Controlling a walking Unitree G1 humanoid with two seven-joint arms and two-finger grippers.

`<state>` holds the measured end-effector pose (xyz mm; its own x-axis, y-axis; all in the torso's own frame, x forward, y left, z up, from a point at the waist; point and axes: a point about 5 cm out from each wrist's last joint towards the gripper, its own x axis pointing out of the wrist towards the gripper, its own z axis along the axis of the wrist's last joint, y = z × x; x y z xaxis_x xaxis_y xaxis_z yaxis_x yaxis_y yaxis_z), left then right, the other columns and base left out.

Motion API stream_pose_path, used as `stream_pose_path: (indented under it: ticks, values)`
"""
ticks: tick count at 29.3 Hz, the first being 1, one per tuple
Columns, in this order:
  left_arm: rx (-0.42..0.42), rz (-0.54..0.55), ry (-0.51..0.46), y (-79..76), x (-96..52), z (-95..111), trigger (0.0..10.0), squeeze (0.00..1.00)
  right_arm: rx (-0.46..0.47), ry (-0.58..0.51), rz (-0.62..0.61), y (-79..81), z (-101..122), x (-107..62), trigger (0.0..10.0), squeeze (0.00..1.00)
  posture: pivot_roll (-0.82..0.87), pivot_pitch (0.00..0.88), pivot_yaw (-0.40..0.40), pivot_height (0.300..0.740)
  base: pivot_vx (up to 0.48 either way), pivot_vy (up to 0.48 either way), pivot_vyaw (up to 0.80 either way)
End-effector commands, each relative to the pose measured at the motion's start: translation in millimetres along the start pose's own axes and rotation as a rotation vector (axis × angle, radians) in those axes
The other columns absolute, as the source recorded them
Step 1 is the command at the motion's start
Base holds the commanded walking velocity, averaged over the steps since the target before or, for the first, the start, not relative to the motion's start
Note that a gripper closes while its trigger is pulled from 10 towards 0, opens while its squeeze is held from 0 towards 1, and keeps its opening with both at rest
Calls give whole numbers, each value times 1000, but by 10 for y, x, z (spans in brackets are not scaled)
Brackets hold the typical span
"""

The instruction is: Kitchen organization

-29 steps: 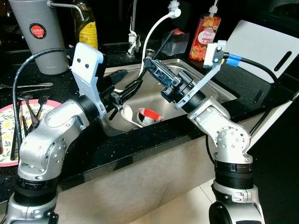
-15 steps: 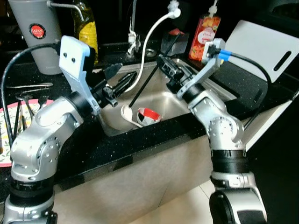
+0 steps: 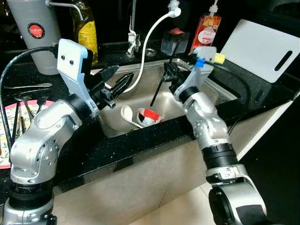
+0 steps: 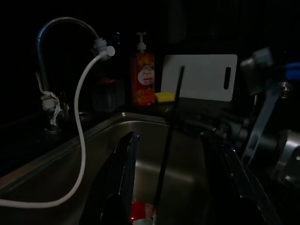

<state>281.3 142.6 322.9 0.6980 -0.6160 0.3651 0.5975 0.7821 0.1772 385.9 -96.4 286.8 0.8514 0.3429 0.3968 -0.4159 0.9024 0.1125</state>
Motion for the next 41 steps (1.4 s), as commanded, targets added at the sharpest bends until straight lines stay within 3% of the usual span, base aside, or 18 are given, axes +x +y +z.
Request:
stream_pose_path:
  ticks: [1, 11, 13, 15, 16, 23, 24, 26, 27, 28, 37, 41]
  values:
    - [-7, -12, 16, -39, 4, -40, 10000, 0, -21, 12, 19, 33, -23, 39, 10000, 0, -42, 95, -76, 740, 0, 0, 0]
    - [-6, -2, 23, -40, -3, -52, 10000, 0, -40, 94, 29, 91, -255, 95, 10000, 0, -34, 97, -84, 740, 0, 0, 0]
    - [-5, 1, 24, -40, -6, -54, 10000, 0, -38, 95, 32, 94, -275, 99, 10000, 675, -32, 97, -86, 740, 0, 0, 0]
    - [-5, 2, 24, -41, -7, -54, 10000, 0, -37, 94, 33, 92, -279, 103, 10000, 675, -32, 97, -86, 740, 0, 0, 0]
    - [-5, 2, 25, -41, -8, -55, 10000, 0, -36, 93, 33, 91, -281, 104, 10000, 1000, -32, 97, -86, 740, 0, 0, 0]
    - [-5, 3, 25, -42, -11, -55, 10000, 0, -32, 76, 37, 82, -266, 115, 10000, 1000, -36, 99, -83, 740, 0, 0, 0]
    - [-5, 3, 25, -43, -8, -55, 10000, 0, -33, 28, 32, 73, -173, 121, 10000, 855, -37, 98, -81, 740, 0, 0, 0]
    - [-5, 3, 25, -43, -8, -55, 10000, 0, -33, 28, 32, 73, -173, 121, 10000, 855, -37, 98, -81, 740, 0, 0, 0]
    - [-5, 6, 25, -39, -5, -55, 10000, 0, -35, -19, 31, 68, -79, 117, 10000, 239, -38, 98, -80, 740, 0, 0, 0]
    - [-3, 11, 25, -33, -3, -56, 10000, 0, -38, -37, 32, 68, -40, 112, 10000, 0, -38, 98, -80, 740, 0, 0, 0]
    - [49, 210, 156, 213, 18, -216, 10000, 0, -20, -167, 32, 58, 288, -94, 10000, 0, -42, 101, -69, 740, 0, 0, 0]
    - [63, 230, 239, 255, -6, -267, 10000, 0, -11, -180, 35, 63, 345, -175, 10000, 0, -42, 104, -65, 740, 0, 0, 0]
